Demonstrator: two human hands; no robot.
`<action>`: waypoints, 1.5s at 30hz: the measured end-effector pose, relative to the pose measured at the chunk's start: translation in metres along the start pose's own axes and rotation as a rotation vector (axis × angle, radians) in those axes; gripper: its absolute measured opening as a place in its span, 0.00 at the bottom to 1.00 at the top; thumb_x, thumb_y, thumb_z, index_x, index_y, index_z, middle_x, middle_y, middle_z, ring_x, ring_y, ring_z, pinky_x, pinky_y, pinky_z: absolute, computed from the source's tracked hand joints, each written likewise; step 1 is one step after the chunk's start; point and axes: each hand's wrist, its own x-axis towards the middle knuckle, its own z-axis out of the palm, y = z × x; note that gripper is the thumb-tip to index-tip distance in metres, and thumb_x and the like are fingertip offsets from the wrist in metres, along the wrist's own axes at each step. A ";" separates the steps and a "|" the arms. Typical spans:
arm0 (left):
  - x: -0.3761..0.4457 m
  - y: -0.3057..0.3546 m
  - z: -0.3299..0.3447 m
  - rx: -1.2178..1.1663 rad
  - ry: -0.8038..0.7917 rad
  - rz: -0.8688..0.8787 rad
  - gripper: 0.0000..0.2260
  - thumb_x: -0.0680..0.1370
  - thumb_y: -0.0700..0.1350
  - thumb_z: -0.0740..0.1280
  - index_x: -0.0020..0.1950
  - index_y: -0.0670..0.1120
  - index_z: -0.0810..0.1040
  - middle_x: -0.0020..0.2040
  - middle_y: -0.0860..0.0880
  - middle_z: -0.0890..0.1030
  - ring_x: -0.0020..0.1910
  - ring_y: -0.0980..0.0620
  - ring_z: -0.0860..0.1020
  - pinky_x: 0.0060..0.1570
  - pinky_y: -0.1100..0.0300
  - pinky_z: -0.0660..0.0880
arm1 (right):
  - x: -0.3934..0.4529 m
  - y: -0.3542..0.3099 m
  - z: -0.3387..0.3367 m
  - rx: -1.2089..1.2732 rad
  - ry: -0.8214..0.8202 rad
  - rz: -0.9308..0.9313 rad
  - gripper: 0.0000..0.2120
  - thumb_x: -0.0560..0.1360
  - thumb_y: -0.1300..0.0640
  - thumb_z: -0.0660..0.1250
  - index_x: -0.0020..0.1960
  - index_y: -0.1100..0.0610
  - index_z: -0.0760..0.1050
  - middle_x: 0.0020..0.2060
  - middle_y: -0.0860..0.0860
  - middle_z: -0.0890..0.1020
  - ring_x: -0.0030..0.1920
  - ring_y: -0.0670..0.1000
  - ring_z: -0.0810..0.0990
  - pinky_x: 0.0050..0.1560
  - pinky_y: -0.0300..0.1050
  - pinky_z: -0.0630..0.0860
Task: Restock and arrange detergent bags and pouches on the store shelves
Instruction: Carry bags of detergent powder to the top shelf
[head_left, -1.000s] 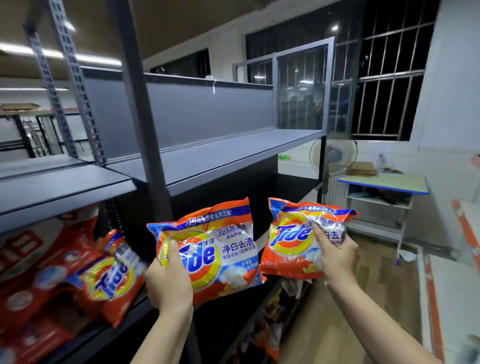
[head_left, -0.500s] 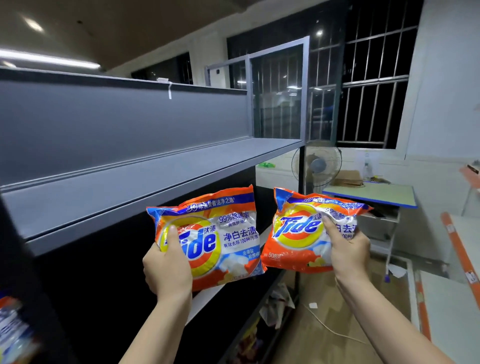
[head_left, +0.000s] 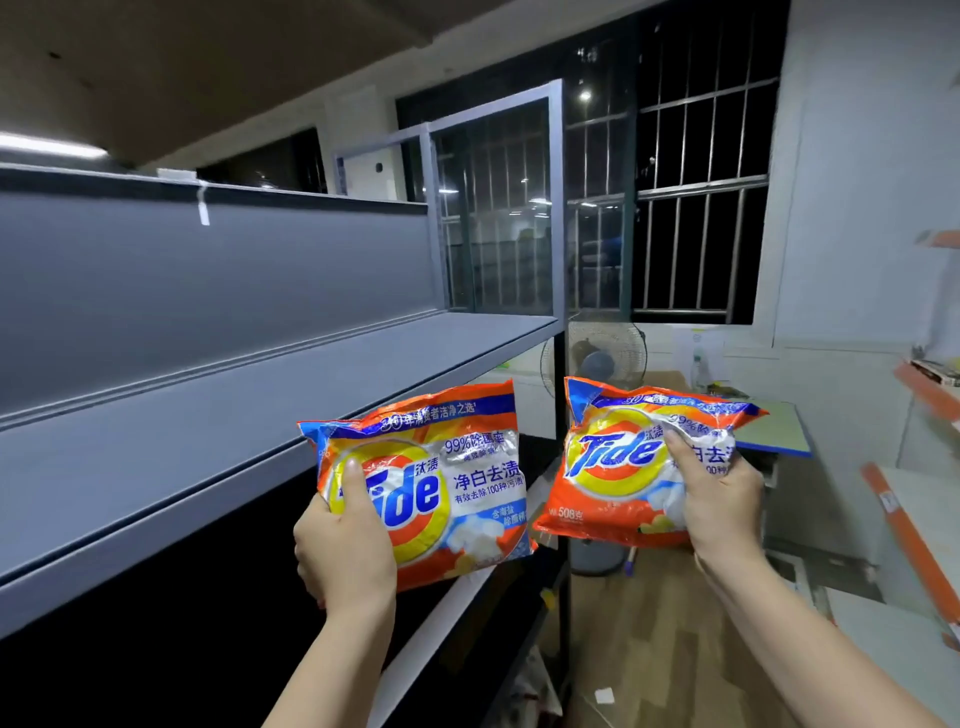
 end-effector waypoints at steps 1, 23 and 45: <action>0.002 -0.001 0.015 -0.004 -0.008 -0.005 0.15 0.76 0.61 0.63 0.38 0.51 0.76 0.37 0.52 0.83 0.33 0.51 0.83 0.41 0.48 0.81 | 0.014 0.006 0.002 -0.002 0.004 -0.005 0.09 0.68 0.46 0.75 0.40 0.50 0.80 0.36 0.42 0.85 0.40 0.46 0.85 0.47 0.52 0.81; 0.072 0.007 0.317 -0.083 0.268 0.163 0.11 0.69 0.63 0.63 0.33 0.60 0.79 0.36 0.53 0.83 0.39 0.47 0.83 0.48 0.43 0.79 | 0.353 0.109 0.091 0.186 -0.347 -0.050 0.08 0.69 0.48 0.75 0.43 0.50 0.81 0.42 0.48 0.86 0.44 0.50 0.85 0.45 0.48 0.81; 0.303 0.057 0.451 0.185 0.595 0.124 0.17 0.79 0.55 0.59 0.57 0.44 0.76 0.56 0.45 0.79 0.48 0.45 0.77 0.45 0.56 0.67 | 0.472 0.136 0.297 0.485 -0.562 -0.105 0.02 0.71 0.52 0.74 0.43 0.50 0.82 0.43 0.48 0.86 0.46 0.50 0.85 0.48 0.49 0.80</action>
